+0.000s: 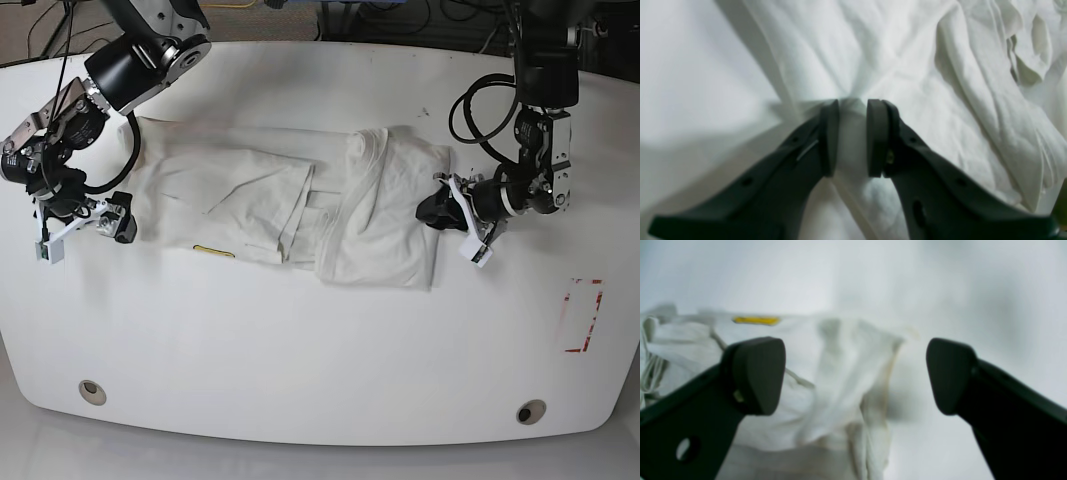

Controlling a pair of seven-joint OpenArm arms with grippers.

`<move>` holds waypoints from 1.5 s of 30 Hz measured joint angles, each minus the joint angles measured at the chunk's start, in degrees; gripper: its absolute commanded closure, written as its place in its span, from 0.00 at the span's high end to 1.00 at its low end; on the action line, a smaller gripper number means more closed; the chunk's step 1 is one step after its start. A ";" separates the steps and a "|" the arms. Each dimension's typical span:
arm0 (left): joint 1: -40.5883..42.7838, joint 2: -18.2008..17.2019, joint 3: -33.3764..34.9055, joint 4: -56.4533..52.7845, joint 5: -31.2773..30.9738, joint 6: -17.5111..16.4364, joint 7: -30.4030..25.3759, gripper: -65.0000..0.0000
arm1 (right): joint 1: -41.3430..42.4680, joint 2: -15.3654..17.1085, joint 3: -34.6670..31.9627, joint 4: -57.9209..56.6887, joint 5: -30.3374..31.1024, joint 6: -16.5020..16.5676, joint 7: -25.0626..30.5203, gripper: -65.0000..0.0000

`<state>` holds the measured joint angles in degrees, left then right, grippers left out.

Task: Layout the t-shirt on the table in an organized manner, then fold the t-shirt properly
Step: 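Move the right gripper to the shirt end and grasp it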

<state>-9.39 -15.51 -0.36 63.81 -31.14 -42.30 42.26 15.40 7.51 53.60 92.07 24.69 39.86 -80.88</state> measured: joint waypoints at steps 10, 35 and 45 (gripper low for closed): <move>0.04 -0.26 -0.09 0.02 0.09 0.00 -0.15 0.21 | -1.70 -0.44 2.62 -8.28 2.73 0.04 -0.15 1.00; -0.22 -0.92 2.86 0.22 0.28 0.31 -0.72 0.21 | -8.72 -5.49 -3.48 -7.50 4.39 0.39 4.83 1.00; -0.28 -0.87 3.69 0.26 0.33 0.72 -1.44 0.21 | -8.24 -6.08 -3.50 -7.87 3.56 0.39 6.45 0.61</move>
<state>-9.67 -16.38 3.33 64.07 -30.81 -41.58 40.82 7.16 1.43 50.11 84.20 28.25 40.25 -74.43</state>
